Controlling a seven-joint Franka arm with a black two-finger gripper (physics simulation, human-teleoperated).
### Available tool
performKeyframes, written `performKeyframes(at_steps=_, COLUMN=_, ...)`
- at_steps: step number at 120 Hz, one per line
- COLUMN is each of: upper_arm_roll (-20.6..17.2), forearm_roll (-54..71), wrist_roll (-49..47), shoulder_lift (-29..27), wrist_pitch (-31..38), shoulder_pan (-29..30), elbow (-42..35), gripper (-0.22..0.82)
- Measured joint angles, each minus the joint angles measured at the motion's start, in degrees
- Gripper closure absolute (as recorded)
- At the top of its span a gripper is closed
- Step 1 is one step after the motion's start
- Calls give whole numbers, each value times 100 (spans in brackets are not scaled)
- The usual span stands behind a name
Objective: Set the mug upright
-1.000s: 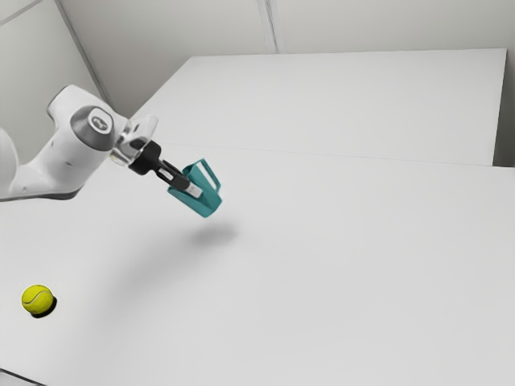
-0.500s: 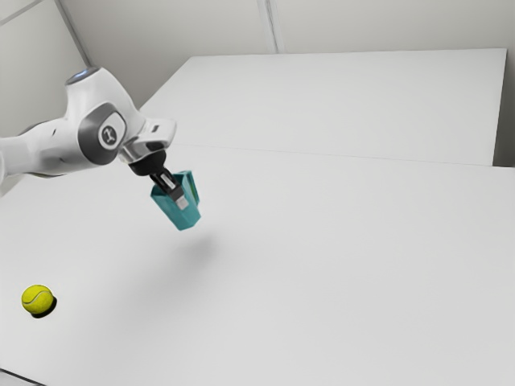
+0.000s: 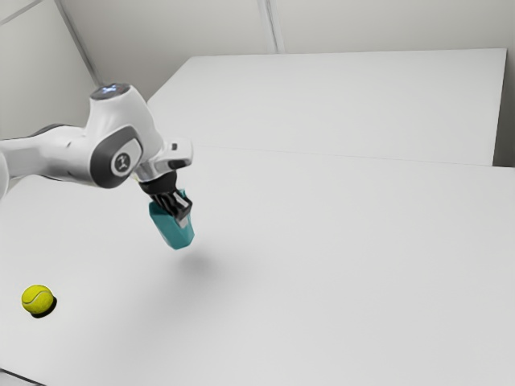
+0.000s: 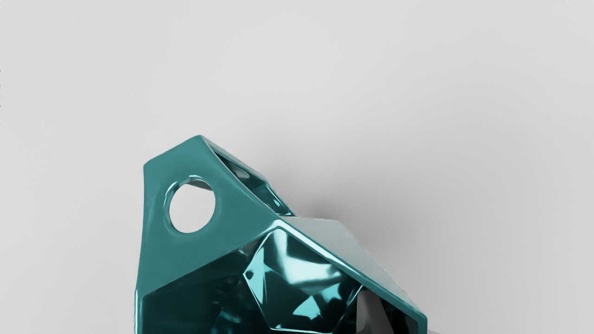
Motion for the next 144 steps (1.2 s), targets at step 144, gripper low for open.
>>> performKeyframes(at_steps=144, upper_arm_roll=-140, forearm_roll=787, wrist_roll=-3047, shoulder_lift=400, wrist_pitch=1009, shoulder_pan=-188, elbow=-608, gripper=78)
